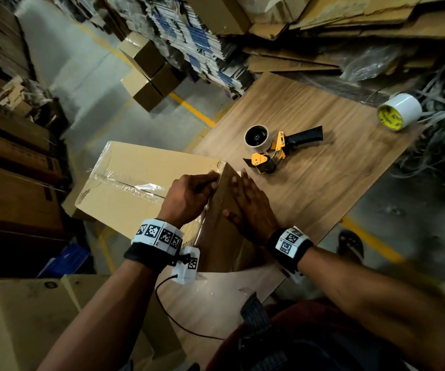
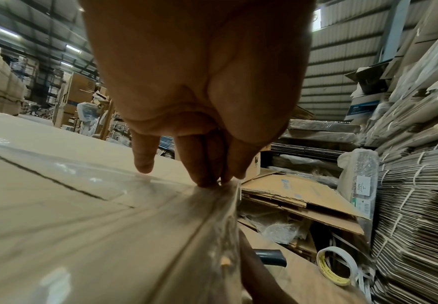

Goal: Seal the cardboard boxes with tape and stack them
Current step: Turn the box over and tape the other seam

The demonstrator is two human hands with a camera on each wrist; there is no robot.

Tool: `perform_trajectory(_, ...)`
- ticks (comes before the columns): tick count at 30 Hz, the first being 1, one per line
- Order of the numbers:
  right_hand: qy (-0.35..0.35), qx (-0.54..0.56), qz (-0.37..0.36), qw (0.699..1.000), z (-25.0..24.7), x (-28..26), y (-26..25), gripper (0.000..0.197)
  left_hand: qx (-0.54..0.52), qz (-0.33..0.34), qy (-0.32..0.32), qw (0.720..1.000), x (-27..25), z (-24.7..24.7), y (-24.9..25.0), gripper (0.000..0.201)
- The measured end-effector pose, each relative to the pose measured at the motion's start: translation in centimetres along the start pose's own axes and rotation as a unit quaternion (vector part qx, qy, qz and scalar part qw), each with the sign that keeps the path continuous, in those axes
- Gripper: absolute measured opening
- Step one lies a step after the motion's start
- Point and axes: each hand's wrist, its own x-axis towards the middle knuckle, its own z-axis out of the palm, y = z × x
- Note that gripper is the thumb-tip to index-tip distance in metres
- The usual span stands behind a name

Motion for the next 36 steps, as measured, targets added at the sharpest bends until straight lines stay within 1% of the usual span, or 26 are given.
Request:
perform_trajectory(2, -0.016, -0.044, -0.008, 0.999, -0.5, -0.8, 0.1, 0.085, -0.001, 0.0, 0.001, 1.0, 0.0, 0.1, 0.0, 0.031)
perform_trajectory(4, -0.014, -0.038, -0.017, 0.999, -1.8, -1.0, 0.4, 0.077, -0.003, 0.007, 0.0, 1.0, -0.1, 0.0, 0.0, 0.031)
perform_trajectory(5, 0.005, -0.006, -0.02, 1.0, -2.5, -0.8, 0.5, 0.072, 0.001, 0.015, -0.002, 1.0, -0.2, -0.1, 0.0, 0.032)
perform_trajectory(7, 0.072, 0.07, -0.025, 0.995, -3.8, 0.3, 0.2, 0.063, 0.01, 0.034, -0.007, 0.999, -0.5, -0.4, 0.1, 0.034)
perform_trajectory(9, 0.127, 0.111, -0.04, 0.985, -4.7, 2.5, -0.2, 0.062, 0.009, 0.042, 0.001, 0.999, -1.0, -0.9, -0.1, 0.035)
perform_trajectory(10, 0.13, 0.114, -0.052, 0.984, -5.2, 3.8, -0.5, 0.064, 0.001, 0.038, 0.007, 0.999, -1.4, -1.3, -0.1, 0.035)
perform_trajectory(11, 0.115, 0.098, -0.065, 0.986, -5.6, 5.1, -0.7, 0.066, -0.011, 0.034, 0.014, 0.999, -2.0, -1.8, -0.2, 0.035)
perform_trajectory(14, 0.011, 0.009, -0.095, 0.995, -5.6, 8.0, -0.9, 0.078, -0.043, 0.027, 0.055, 0.997, -4.1, -2.8, -1.2, 0.032)
perform_trajectory(15, -0.012, 0.002, -0.103, 0.995, -5.2, 8.5, -0.8, 0.081, -0.053, 0.02, 0.074, 0.996, -5.0, -2.9, -1.8, 0.031)
perform_trajectory(18, -0.027, 0.019, -0.128, 0.991, -4.7, 9.3, -0.4, 0.084, -0.055, -0.025, 0.13, 0.99, -8.0, -2.7, -3.8, 0.029)
perform_trajectory(21, -0.036, 0.013, -0.14, 0.989, -4.3, 9.5, 0.6, 0.088, -0.045, -0.056, 0.16, 0.984, -11.3, -2.1, -5.2, 0.029)
perform_trajectory(22, -0.043, 0.006, -0.14, 0.989, -4.3, 9.2, 0.9, 0.091, -0.043, -0.063, 0.157, 0.985, -12.4, -1.9, -5.5, 0.031)
perform_trajectory(23, -0.05, -0.009, -0.14, 0.989, -4.3, 8.9, 1.2, 0.099, -0.043, -0.065, 0.139, 0.987, -13.4, -1.8, -5.9, 0.036)
perform_trajectory(25, -0.058, -0.061, -0.154, 0.984, -4.5, 7.9, 1.4, 0.121, -0.05, -0.051, 0.066, 0.995, -14.9, -1.5, -6.9, 0.056)
perform_trajectory(26, -0.055, -0.085, -0.172, 0.98, -4.8, 7.4, 1.0, 0.125, -0.052, -0.033, 0.024, 0.998, -15.4, -1.4, -7.5, 0.071)
perform_trajectory(28, -0.04, -0.109, -0.213, 0.97, -5.4, 6.8, -0.7, 0.118, -0.028, 0.025, -0.033, 0.999, -15.8, -1.1, -9.0, 0.098)
perform_trajectory(29, -0.038, -0.114, -0.233, 0.965, -5.5, 6.7, -1.8, 0.115, 0.0, 0.053, -0.045, 0.998, -15.8, -1.1, -9.5, 0.106)
perform_trajectory(30, -0.042, -0.117, -0.25, 0.96, -5.4, 6.5, -3.0, 0.113, 0.031, 0.071, -0.052, 0.996, -15.6, -1.1, -10.0, 0.11)
perform_trajectory(31, -0.049, -0.121, -0.267, 0.955, -4.9, 6.3, -3.9, 0.112, 0.064, 0.08, -0.055, 0.993, -15.3, -1.0, -10.4, 0.109)
perform_trajectory(33, -0.058, -0.145, -0.286, 0.945, -3.6, 5.9, -4.5, 0.109, 0.121, 0.093, -0.045, 0.987, -14.7, -0.9, -10.9, 0.1)
perform_trajectory(36, -0.057, -0.179, -0.275, 0.943, -2.7, 5.7, -4.0, 0.11, 0.18, 0.123, 0.021, 0.976, -14.3, 0.0, -11.2, 0.082)
